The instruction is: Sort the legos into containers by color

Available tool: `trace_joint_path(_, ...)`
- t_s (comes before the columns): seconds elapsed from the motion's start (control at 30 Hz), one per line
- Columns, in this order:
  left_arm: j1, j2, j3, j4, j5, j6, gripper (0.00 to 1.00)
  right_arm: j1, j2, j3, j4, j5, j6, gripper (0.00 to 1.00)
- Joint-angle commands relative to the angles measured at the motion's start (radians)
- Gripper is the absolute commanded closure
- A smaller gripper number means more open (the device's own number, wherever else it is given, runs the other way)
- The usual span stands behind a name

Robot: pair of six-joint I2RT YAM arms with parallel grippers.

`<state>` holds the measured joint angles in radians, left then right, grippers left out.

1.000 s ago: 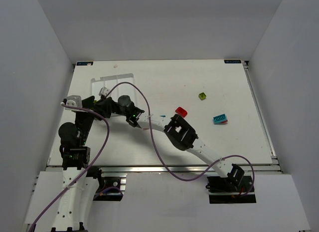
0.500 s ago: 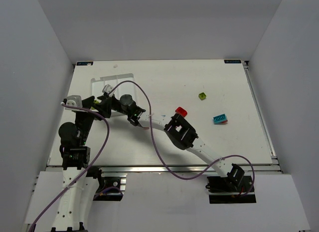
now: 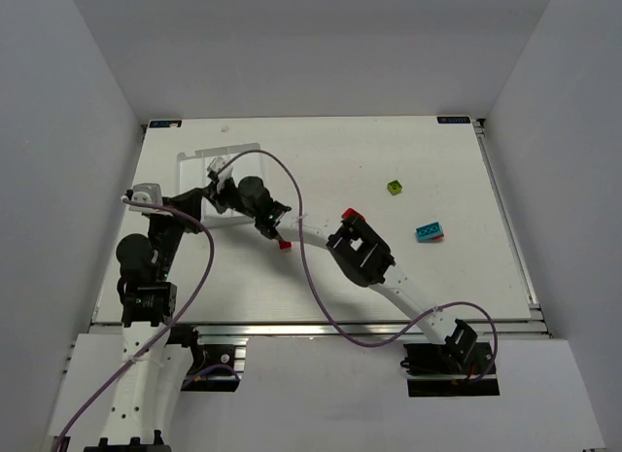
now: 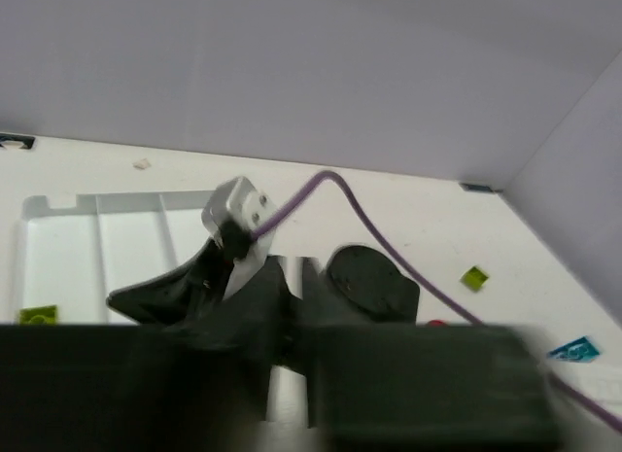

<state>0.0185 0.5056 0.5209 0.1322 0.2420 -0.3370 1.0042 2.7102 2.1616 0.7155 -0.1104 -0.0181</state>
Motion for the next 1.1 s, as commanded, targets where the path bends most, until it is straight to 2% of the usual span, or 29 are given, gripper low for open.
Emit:
trace_joint_path(0.0, -0.002, 0.014, 0.013, -0.014, -0.009, -0.007, 1.0, -0.094, -0.2, 0.041, -0.225, 0.104, 0.041, 1.0)
trace_joint_path(0.07, -0.002, 0.034, 0.016, -0.01, 0.008, -0.017, 1.0, -0.17, -0.286, 0.044, -0.409, 0.062, 0.081, 1.0)
trace_joint_path(0.1, -0.002, 0.046, 0.016, 0.004, 0.029, -0.019, 1.0, -0.188, -0.318, 0.024, -0.568, 0.034, 0.092, 1.0)
trace_joint_path(0.23, -0.002, 0.152, 0.025, 0.053, 0.236, -0.068, 1.0, -0.333, -0.547, -0.161, -0.885, -0.211, 0.08, 1.0)
trace_joint_path(0.27, -0.002, 0.189, 0.042, 0.063, 0.281, -0.083, 0.99, -0.354, -0.587, -0.227, -0.934, -0.253, 0.063, 0.8)
trace_joint_path(0.3, -0.002, 0.276, 0.054, 0.099, 0.334, -0.1, 0.92, -0.367, -0.622, -0.255, -1.027, -0.291, 0.023, 0.67)
trace_joint_path(0.33, -0.002, 0.333, 0.074, 0.109, 0.429, -0.147, 0.71, -0.427, -0.688, -0.275, -1.078, -0.354, -0.009, 0.55)
trace_joint_path(0.37, -0.012, 0.45, 0.117, 0.13, 0.475, -0.204, 0.51, -0.47, -0.719, -0.296, -1.182, -0.438, -0.047, 0.32)
trace_joint_path(0.4, -0.012, 0.512, 0.143, 0.135, 0.523, -0.204, 0.5, -0.47, -0.742, -0.302, -1.183, -0.439, -0.048, 0.24)
trace_joint_path(0.43, -0.035, 0.569, 0.175, 0.121, 0.551, -0.227, 0.31, -0.539, -0.788, -0.312, -1.276, -0.495, -0.065, 0.18)
trace_joint_path(0.5, -0.116, 0.679, 0.276, 0.049, 0.534, -0.217, 0.26, -0.593, -0.831, -0.353, -1.361, -0.578, -0.072, 0.11)
trace_joint_path(0.53, -0.152, 0.712, 0.313, 0.012, 0.499, -0.199, 0.25, -0.677, -0.889, -0.383, -1.398, -0.639, -0.063, 0.11)
trace_joint_path(0.57, -0.225, 0.746, 0.352, -0.058, 0.438, -0.191, 0.15, -0.703, -0.923, -0.425, -1.395, -0.675, -0.056, 0.11)
trace_joint_path(0.63, -0.303, 0.869, 0.489, -0.161, 0.364, -0.18, 0.13, -0.812, -1.025, -0.576, -1.337, -0.68, 0.008, 0.12)
trace_joint_path(0.7, -0.421, 0.953, 0.583, -0.276, 0.22, -0.18, 0.12, -0.881, -1.092, -0.692, -1.283, -0.64, 0.058, 0.18)
trace_joint_path(0.73, -0.46, 1.025, 0.666, -0.298, 0.168, -0.178, 0.12, -0.924, -1.151, -0.791, -1.256, -0.628, 0.104, 0.21)
trace_joint_path(0.77, -0.495, 1.062, 0.709, -0.342, 0.116, -0.178, 0.14, -0.944, -1.182, -0.84, -1.187, -0.618, 0.134, 0.34)
trace_joint_path(0.8, -0.556, 1.102, 0.755, -0.371, 0.027, -0.18, 0.16, -0.967, -1.211, -0.882, -1.155, -0.606, 0.157, 0.4)
trace_joint_path(0.83, -0.584, 1.137, 0.859, -0.393, -0.015, -0.174, 0.2, -1.04, -1.277, -0.948, -1.125, -0.574, 0.17, 0.5)
trace_joint_path(0.87, -0.609, 1.227, 0.913, -0.461, -0.065, -0.175, 0.29, -1.059, -1.315, -0.966, -1.092, -0.537, 0.19, 0.7)
trace_joint_path(0.9, -0.63, 1.276, 0.97, -0.495, -0.152, -0.181, 0.57, -1.093, -1.345, -0.974, -1.087, -0.499, 0.198, 0.8)
trace_joint_path(0.97, -0.683, 1.417, 1.138, -0.587, -0.226, -0.227, 0.81, -1.134, -1.405, -0.987, -1.085, -0.417, 0.213, 0.96)
trace_joint_path(1.0, -0.699, 1.467, 1.197, -0.618, -0.281, -0.262, 0.92, -1.16, -1.421, -0.996, -1.075, -0.408, 0.236, 0.96)
trace_joint_path(1.03, -0.727, 1.511, 1.253, -0.641, -0.326, -0.279, 0.92, -1.193, -1.447, -1.009, -1.059, -0.414, 0.244, 0.95)
trace_joint_path(1.07, -0.742, 1.601, 1.369, -0.684, -0.346, -0.296, 0.91, -1.205, -1.458, -1.04, -1.041, -0.425, 0.25, 0.85)
